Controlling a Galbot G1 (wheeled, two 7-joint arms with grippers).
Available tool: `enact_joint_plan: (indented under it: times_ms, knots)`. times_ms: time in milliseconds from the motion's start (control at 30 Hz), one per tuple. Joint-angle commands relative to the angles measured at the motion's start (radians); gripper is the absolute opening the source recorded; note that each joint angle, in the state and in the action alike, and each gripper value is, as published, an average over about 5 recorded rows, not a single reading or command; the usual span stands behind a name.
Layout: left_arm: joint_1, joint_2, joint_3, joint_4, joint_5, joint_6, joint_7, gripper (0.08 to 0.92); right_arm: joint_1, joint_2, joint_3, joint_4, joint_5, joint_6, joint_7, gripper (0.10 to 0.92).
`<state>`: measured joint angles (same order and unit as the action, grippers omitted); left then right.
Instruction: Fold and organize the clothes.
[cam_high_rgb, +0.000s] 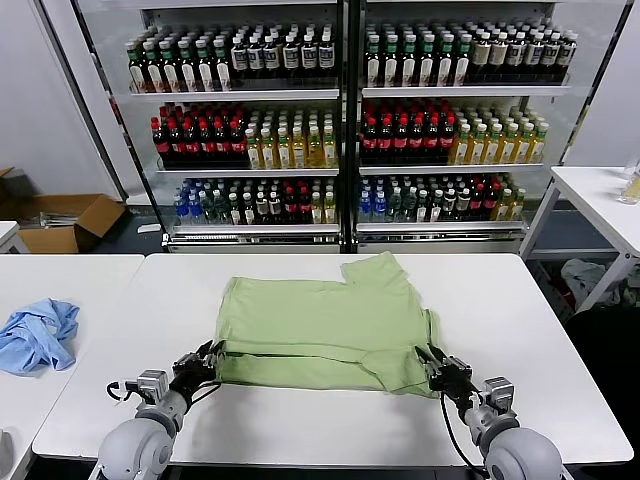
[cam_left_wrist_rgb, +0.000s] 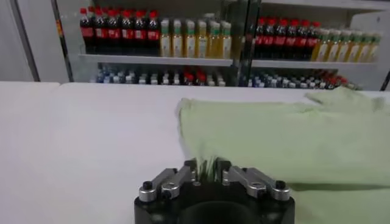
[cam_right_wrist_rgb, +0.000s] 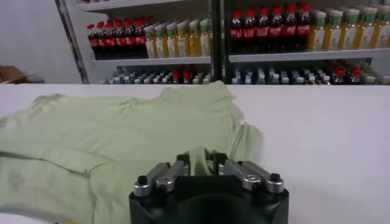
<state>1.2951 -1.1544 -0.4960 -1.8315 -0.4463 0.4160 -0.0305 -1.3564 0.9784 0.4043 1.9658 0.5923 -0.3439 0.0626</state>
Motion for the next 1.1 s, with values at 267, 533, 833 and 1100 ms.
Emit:
enact_joint_plan:
  times_ms: [267, 533, 833, 1100]
  knots:
    - [0.108, 0.007, -0.022, -0.200, -0.093, 0.005, -0.041, 0.649, -0.136, 0.016, 0.063, 0.070, -0.021, -0.018, 0.044, 0.771]
    - [0.115, -0.012, 0.000, -0.159, -0.066, 0.095, -0.063, 0.817, -0.158, 0.039, 0.033, 0.047, -0.036, -0.027, 0.061, 0.822]
    - [0.120, 0.000, -0.007, -0.134, -0.011, 0.157, -0.094, 0.769, -0.129, 0.062, 0.002, 0.019, -0.009, -0.022, 0.062, 0.741]
    - [0.125, -0.008, 0.010, -0.134, -0.001, 0.160, -0.093, 0.536, -0.117, 0.065, -0.008, 0.015, -0.010, -0.019, 0.059, 0.507]
